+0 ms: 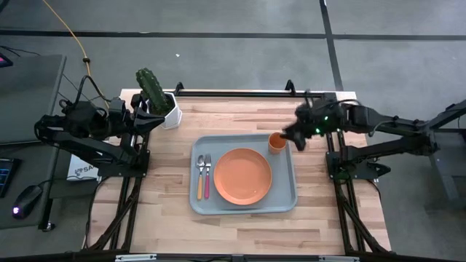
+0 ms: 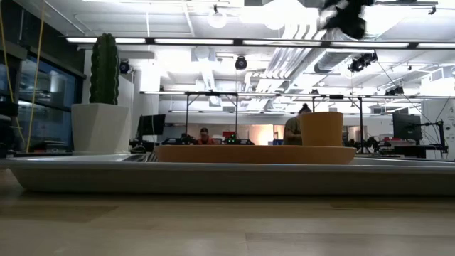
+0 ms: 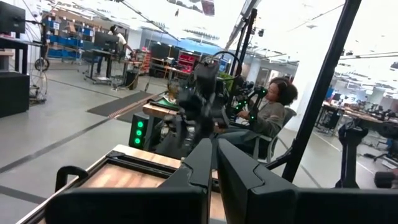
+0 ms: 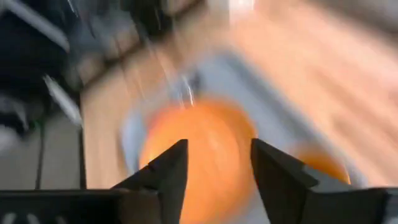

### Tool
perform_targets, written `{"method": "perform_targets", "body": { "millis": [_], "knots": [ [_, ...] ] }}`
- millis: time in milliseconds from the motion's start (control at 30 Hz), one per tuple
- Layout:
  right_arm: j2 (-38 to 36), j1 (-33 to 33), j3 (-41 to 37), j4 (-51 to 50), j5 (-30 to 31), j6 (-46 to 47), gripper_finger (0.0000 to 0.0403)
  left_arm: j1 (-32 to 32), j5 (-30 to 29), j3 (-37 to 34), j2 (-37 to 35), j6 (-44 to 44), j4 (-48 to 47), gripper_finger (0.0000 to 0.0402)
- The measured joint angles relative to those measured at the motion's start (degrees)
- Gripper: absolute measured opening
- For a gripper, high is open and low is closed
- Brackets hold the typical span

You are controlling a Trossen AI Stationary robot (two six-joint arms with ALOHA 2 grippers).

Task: Pick and place plate/cup/fork/spoon on tray
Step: Adjust the gray tray

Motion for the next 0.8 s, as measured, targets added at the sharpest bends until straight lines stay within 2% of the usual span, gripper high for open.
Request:
{"method": "perform_targets", "body": {
  "millis": [100,200,267,300,400,533,667,800],
  "knots": [
    [0.21,2.23,0.00,-13.19,-0.41,1.06,0.0134,0.00,-0.01,0.00,0.00,0.00,0.00,0.0012],
    [0.74,5.54,-1.69,-24.16,2.52,4.35,0.0072,0.00,-0.24,0.00,0.00,0.00,0.00,0.0012],
    [0.47,8.33,-5.28,-26.73,3.05,8.04,0.0024,0.00,-0.24,0.00,0.00,0.00,0.02,0.0012],
    [0.25,9.92,-7.64,-26.50,3.01,10.16,0.0013,0.00,-0.25,0.00,0.00,0.00,0.02,0.0012],
    [-0.32,15.58,-16.85,-21.68,1.86,17.82,0.0017,0.00,-0.24,0.00,0.00,0.00,0.04,0.0012],
    [-0.15,22.07,-28.70,-11.02,1.48,28.85,0.0003,0.00,-0.25,0.00,0.00,0.00,0.04,0.0012],
    [-0.15,25.51,-36.78,1.03,5.08,39.73,0.0001,0.00,-0.82,0.00,0.00,0.00,0.07,0.0012],
    [-0.15,28.03,-40.01,9.54,10.43,46.20,0.0000,0.00,-1.81,0.00,0.00,0.00,0.07,0.0012]
  ]
}}
